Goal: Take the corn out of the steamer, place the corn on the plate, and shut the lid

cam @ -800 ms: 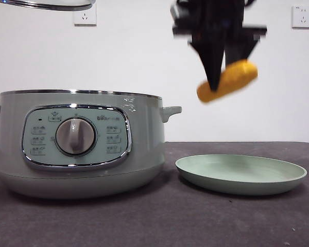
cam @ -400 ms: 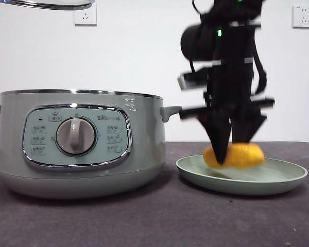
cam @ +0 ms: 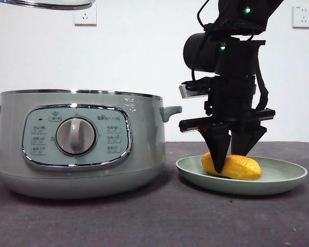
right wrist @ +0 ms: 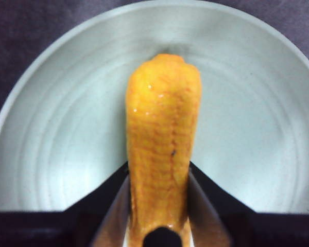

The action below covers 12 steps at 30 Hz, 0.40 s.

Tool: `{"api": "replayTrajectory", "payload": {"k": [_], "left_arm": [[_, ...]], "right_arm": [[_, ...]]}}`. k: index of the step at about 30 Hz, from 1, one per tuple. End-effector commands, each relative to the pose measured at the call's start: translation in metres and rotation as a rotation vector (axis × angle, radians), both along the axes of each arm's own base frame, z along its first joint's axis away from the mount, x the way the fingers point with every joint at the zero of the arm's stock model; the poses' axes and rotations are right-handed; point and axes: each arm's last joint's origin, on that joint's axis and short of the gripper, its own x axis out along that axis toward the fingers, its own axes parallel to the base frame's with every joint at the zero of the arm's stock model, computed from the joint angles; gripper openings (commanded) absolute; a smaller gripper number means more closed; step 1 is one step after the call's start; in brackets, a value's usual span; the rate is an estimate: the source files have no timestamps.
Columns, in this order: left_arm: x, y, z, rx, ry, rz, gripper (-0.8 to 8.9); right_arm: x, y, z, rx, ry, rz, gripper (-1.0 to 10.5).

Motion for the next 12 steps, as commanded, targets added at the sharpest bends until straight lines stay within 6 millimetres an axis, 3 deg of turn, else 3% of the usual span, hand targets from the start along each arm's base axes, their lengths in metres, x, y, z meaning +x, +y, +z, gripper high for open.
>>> {"api": "replayTrajectory", "payload": {"k": [1, 6, 12], "left_arm": [[-0.002, 0.002, 0.01, -0.036, -0.065, 0.006, -0.09], [-0.002, 0.001, 0.009, -0.04, -0.061, 0.002, -0.09], [0.003, -0.004, 0.006, -0.091, -0.021, -0.08, -0.09]], "right_arm": [[-0.003, -0.003, -0.008, -0.012, 0.034, -0.017, 4.0], [-0.005, -0.004, 0.001, -0.001, 0.015, -0.016, 4.1], [-0.018, -0.012, 0.045, 0.061, -0.084, -0.016, 4.1]]}}
